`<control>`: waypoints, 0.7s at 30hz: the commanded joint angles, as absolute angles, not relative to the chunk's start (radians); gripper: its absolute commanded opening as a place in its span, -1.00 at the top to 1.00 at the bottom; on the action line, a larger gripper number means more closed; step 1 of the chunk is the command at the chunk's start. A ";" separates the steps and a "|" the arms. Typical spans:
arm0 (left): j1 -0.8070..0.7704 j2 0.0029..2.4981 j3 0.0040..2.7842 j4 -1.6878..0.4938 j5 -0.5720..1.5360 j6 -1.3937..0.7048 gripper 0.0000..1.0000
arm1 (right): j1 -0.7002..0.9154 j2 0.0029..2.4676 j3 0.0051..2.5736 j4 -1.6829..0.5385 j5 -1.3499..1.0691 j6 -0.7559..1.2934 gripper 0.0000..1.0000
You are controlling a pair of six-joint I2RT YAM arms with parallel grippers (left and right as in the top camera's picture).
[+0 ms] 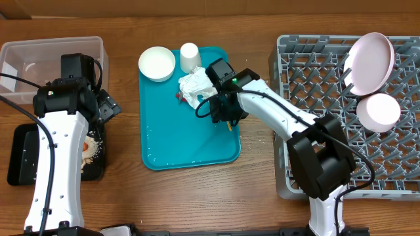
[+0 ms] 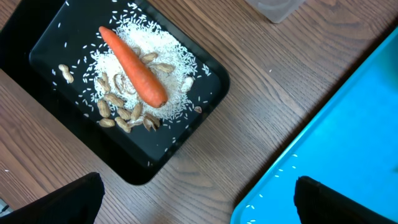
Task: Sort waste into correct bins and load items into the dishwasher rack
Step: 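Lower the right gripper onto the wooden stick beside the white fork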
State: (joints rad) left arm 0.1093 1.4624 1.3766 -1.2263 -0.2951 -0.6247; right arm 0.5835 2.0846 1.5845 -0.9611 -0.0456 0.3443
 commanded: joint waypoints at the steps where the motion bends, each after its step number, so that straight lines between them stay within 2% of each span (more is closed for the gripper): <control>1: 0.111 1.460 1.387 -1.224 -0.294 -0.613 -1.00 | 0.588 2.090 1.551 -0.949 -0.046 0.353 -0.06; 18: 0.111 1.460 1.387 -1.224 -0.294 -0.613 -0.99 | 0.588 2.090 1.486 -0.864 -0.039 0.368 0.06; 21: 0.111 1.460 1.388 -1.224 -0.294 -0.613 -1.00 | 0.589 2.091 1.485 -0.870 -0.022 0.368 0.14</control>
State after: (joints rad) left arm 0.1093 1.4624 1.3766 -1.2263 -0.2951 -0.6247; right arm 0.5835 2.0865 1.4918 -0.8719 -0.0444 0.3626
